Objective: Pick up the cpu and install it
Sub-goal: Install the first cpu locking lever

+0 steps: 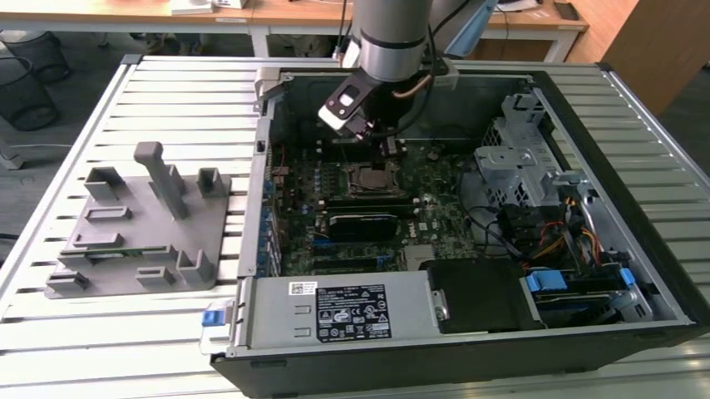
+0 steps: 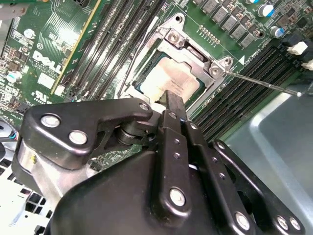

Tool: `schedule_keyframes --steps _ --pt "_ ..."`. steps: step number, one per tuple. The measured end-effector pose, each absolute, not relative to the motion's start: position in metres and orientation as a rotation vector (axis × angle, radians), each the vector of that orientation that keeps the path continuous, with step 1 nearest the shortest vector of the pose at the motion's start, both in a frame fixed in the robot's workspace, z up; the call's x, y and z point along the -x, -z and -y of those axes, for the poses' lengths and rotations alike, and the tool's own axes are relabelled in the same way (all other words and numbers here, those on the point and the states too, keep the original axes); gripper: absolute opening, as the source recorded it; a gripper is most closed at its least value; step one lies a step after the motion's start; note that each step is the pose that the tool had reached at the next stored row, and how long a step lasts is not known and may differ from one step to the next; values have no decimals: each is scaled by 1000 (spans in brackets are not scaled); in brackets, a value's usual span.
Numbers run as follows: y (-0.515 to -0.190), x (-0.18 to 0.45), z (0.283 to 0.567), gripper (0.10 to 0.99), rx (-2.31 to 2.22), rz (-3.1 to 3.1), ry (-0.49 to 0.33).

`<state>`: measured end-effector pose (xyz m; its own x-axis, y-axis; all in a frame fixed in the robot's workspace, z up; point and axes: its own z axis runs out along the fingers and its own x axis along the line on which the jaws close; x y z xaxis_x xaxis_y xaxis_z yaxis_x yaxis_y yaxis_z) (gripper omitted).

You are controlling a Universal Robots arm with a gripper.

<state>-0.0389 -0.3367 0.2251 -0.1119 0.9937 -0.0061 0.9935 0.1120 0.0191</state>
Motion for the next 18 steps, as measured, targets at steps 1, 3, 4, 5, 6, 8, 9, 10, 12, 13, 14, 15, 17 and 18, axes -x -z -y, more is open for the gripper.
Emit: schedule_keyframes --steps 1,3,4,5,6,8,9,10,12,13,14,15,17,18 --pt "-226 39 337 106 -2081 -2329 -15" --pt "-226 39 337 106 -2081 -2328 -13" --pt "-227 39 337 106 -2080 -2327 -11" --pt "-227 39 337 106 -2079 -2326 -8" --pt "-227 39 337 106 -2078 -2325 -5" --pt "-227 39 337 106 -2076 -2324 -2" --pt "-227 39 337 106 -2076 -2323 0" --pt "-228 39 337 106 -2075 -2322 2" --pt "-228 39 337 106 -2072 -2318 10" --pt "-229 39 337 106 -2071 -2318 11" --pt "-229 39 337 106 -2071 -2318 12" --pt "-229 39 337 106 -2070 -2317 13" --pt "-230 39 337 106 -2070 -2317 14" --pt "-230 39 337 106 -2070 -2317 14"
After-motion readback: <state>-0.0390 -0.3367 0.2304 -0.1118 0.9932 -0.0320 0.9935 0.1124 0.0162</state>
